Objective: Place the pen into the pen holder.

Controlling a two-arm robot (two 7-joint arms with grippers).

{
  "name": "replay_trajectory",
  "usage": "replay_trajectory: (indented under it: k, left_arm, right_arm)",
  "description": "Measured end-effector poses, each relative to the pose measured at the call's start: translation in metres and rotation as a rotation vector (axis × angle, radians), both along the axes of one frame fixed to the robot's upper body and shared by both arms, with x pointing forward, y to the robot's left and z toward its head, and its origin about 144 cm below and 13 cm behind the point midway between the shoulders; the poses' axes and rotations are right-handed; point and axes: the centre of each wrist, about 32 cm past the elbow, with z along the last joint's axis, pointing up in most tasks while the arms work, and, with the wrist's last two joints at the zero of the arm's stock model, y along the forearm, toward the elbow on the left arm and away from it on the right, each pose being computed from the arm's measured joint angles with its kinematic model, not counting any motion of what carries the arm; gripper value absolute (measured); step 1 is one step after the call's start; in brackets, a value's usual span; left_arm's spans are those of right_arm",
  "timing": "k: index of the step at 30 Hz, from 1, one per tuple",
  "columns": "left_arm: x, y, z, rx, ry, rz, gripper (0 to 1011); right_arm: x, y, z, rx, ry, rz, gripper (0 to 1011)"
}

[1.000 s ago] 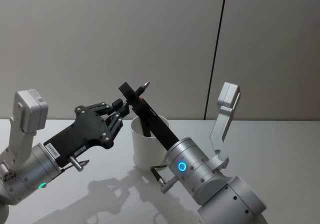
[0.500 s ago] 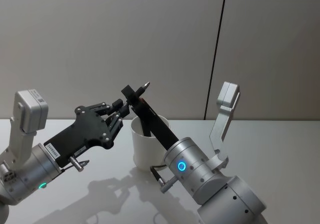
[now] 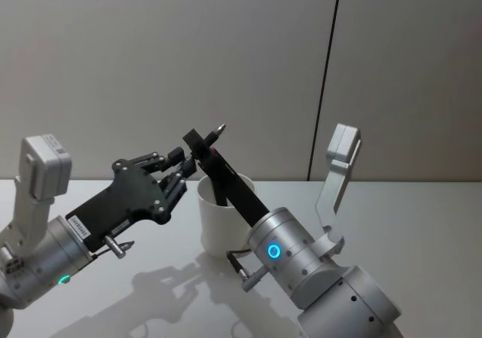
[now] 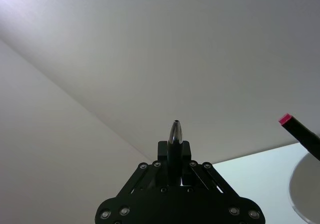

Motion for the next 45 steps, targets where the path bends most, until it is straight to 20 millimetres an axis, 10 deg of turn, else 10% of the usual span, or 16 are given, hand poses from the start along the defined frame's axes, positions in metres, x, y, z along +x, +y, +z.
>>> replay_trajectory:
  k: [25, 45]
  left_arm:
    - [0.000, 0.000, 0.000, 0.001, 0.000, 0.000, 968]
    - [0.000, 0.000, 0.000, 0.001, 0.000, 0.000, 1003]
  right_arm:
    - [0.004, -0.029, 0.018, 0.031, -0.118, -0.115, 134]
    - [0.004, -0.071, 0.036, -0.145, -0.293, -0.255, 133]
